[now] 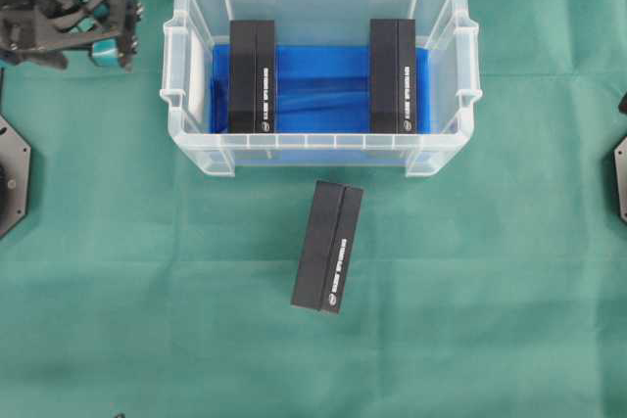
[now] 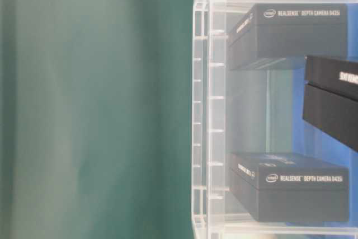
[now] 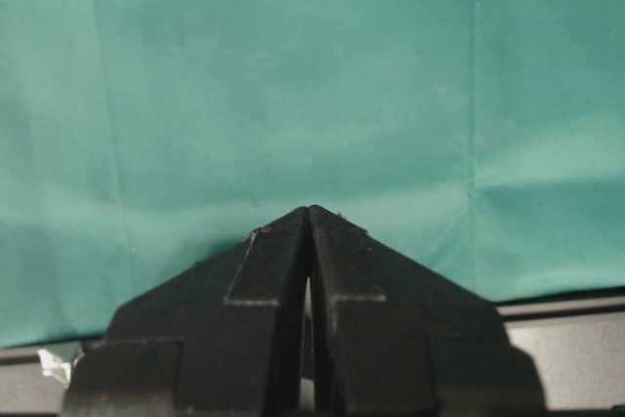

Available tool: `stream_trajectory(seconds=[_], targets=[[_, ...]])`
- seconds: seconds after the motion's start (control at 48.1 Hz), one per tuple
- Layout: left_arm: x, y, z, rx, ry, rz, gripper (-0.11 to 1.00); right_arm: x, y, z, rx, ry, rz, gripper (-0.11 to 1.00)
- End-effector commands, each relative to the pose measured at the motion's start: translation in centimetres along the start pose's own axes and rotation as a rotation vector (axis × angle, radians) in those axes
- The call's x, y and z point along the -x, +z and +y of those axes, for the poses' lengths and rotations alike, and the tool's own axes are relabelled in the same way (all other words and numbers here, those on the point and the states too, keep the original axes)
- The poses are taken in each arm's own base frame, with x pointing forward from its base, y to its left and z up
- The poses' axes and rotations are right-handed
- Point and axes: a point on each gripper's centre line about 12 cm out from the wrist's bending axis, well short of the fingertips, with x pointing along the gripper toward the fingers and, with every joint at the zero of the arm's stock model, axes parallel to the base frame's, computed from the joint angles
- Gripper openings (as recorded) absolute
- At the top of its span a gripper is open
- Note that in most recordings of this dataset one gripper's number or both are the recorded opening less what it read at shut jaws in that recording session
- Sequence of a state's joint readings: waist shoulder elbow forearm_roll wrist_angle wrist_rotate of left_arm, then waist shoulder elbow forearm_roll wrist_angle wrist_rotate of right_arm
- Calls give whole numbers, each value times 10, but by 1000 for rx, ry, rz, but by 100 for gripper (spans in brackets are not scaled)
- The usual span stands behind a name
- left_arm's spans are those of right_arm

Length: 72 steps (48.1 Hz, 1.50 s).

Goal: Take the box out of the case with the left arm.

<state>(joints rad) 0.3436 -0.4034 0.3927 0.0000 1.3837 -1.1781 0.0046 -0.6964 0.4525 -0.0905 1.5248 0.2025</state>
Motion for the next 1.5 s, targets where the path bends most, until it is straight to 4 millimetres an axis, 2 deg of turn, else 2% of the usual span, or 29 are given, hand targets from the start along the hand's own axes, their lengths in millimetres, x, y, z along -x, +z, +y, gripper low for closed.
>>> stream_trajectory(seconds=[0.0, 0.354, 0.645, 0.77, 1.477], targets=[[10, 1, -16, -16, -39, -7, 94, 3, 1, 0, -4, 2, -7, 0], [13, 9, -83, -47, -67, -6, 94, 3, 1, 0, -4, 2, -7, 0], [1, 8, -124, -83, -67, 3, 94, 3, 1, 0, -4, 3, -9, 0], [-2, 9, -131, -86, -66, 4, 94, 3, 1, 0, -3, 4, -10, 0], [-9, 14, -133, -83, -59, 3, 94, 3, 1, 0, -3, 4, -10, 0]])
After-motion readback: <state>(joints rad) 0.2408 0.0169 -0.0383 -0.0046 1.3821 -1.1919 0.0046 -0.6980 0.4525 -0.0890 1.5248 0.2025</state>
